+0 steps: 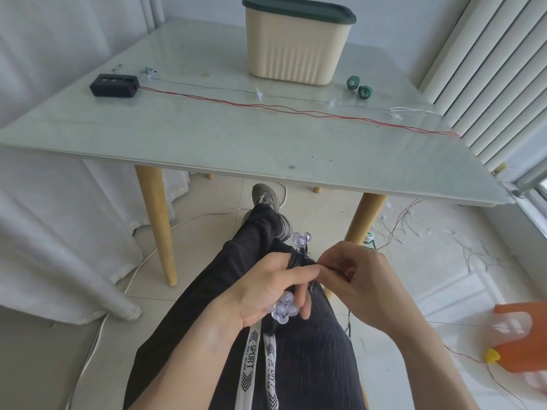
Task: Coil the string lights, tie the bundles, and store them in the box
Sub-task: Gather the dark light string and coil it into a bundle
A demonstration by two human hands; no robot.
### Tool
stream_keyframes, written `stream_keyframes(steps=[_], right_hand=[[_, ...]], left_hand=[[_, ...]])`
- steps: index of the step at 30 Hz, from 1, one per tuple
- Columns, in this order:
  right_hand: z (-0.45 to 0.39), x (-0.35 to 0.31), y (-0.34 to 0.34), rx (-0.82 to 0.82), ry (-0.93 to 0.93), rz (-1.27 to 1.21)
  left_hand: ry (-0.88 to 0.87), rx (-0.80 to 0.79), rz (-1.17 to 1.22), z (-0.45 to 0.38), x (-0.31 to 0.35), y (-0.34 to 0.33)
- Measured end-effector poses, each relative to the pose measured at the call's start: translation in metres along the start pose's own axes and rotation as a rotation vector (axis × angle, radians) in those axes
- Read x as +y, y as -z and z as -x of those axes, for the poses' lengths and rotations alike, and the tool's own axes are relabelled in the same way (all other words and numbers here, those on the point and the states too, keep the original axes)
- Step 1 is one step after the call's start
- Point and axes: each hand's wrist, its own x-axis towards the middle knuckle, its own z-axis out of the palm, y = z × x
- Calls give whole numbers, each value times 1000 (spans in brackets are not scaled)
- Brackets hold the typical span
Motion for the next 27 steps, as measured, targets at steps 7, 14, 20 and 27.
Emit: stream_keyframes(steps=[7,14,20,27], right_hand=[[1,10,0,-248,-70,-107],[-6,10,-11,-212,-52,-209],[-11,10,-14,-188,-26,-419],[-8,17,-9,-266,-48,-644]], left_hand=[[-26,-51,-3,1,3,-1],[62,-118,136,7,11,-1],[89,-171,177,6,6,-1],[88,-191,549,1,6,12]])
